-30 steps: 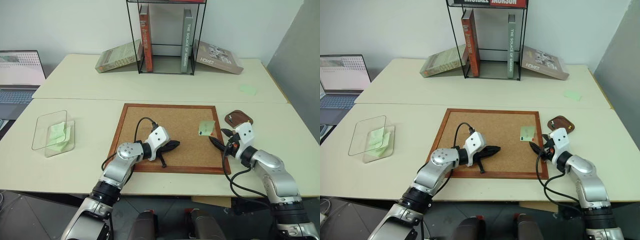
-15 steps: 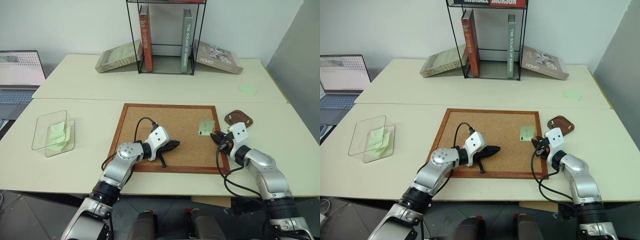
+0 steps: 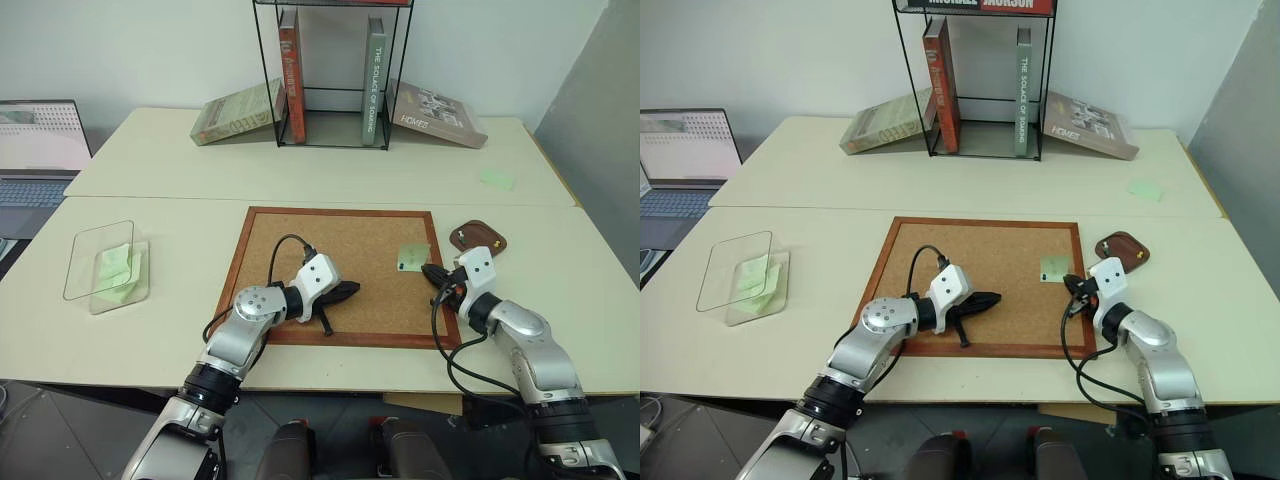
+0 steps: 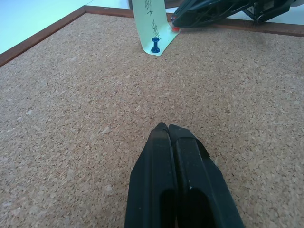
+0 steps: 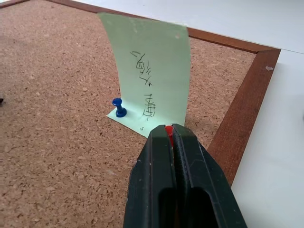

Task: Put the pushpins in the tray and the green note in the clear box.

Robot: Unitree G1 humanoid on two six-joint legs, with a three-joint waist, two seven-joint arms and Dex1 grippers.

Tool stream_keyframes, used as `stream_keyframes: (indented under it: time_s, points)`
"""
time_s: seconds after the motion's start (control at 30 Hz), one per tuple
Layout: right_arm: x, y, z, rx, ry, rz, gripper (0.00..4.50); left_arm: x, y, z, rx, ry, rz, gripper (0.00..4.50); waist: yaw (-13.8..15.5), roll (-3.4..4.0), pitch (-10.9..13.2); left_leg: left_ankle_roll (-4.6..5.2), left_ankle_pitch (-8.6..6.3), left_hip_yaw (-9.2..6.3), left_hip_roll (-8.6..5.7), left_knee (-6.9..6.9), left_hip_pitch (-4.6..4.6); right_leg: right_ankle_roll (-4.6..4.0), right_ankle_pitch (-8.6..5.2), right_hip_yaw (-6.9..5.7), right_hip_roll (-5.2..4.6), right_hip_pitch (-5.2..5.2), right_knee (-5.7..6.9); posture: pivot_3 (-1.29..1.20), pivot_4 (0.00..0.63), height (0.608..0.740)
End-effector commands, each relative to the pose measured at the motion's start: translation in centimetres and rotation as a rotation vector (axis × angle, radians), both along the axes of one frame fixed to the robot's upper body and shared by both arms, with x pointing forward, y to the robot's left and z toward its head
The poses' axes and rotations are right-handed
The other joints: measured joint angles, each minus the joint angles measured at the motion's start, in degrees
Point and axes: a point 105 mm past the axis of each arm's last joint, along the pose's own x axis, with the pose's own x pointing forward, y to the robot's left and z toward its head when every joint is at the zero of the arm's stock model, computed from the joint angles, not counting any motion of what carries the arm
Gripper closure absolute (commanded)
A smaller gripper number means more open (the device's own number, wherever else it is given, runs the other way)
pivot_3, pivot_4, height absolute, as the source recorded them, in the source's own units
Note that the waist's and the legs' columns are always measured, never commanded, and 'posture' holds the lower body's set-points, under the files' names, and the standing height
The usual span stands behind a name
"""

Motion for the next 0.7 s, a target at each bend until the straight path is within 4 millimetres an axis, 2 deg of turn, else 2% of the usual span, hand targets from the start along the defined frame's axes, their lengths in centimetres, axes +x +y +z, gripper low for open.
stream_keyframes:
  time_s: [0.03,0.2,0.27,0.37,0.47,0.7]
  points:
    - [-0.3,0.5,3.4,0.049,-0.130,0.032,4.49,-0.6,0.9,-2.6,0.074,0.074,0.021,4.50,-0.02,0.00,0.00,0.00,0.00,-0.01,0.01,0.01,0.01,0.00,0.00,-0.01,0.00,0.00,0.00,0.00,0.150,0.740]
    - [-0.3,-0.1,4.6,0.063,-0.154,0.018,4.49,-0.6,0.8,-2.7,0.076,0.076,0.019,4.50,-0.01,0.00,0.00,0.00,0.00,-0.01,0.01,0.02,0.03,0.01,0.00,-0.01,0.00,0.01,0.01,0.00,0.150,0.740]
    - [0.0,-1.2,5.1,0.067,-0.163,-0.021,4.49,-0.6,0.8,-2.7,0.074,0.076,0.020,4.50,0.00,0.00,0.00,0.00,0.00,-0.01,0.01,0.01,0.02,0.01,0.00,-0.02,0.00,0.01,0.01,0.00,0.150,0.740]
    - [1.1,-3.9,5.2,0.031,-0.155,-0.123,4.49,-0.6,0.8,-2.7,0.073,0.077,0.021,4.50,0.00,0.00,0.00,0.00,0.00,0.00,0.00,0.02,0.02,0.01,0.00,0.00,0.00,0.01,0.00,0.00,0.150,0.740]
    - [2.3,-5.6,5.2,0.004,-0.155,-0.196,4.49,-0.6,0.8,-2.7,0.073,0.077,0.021,4.50,-0.04,0.00,0.00,0.00,0.00,0.04,0.00,0.02,0.03,0.00,0.00,0.01,0.00,0.01,0.00,0.00,0.150,0.740]
    - [5.1,-7.6,4.3,-0.069,-0.111,-0.261,4.49,-0.6,0.6,-2.6,0.073,0.073,0.016,4.50,-0.04,0.02,-0.02,0.00,0.00,0.03,0.01,0.00,0.04,0.00,0.00,0.01,0.06,0.01,0.02,0.00,0.150,0.740]
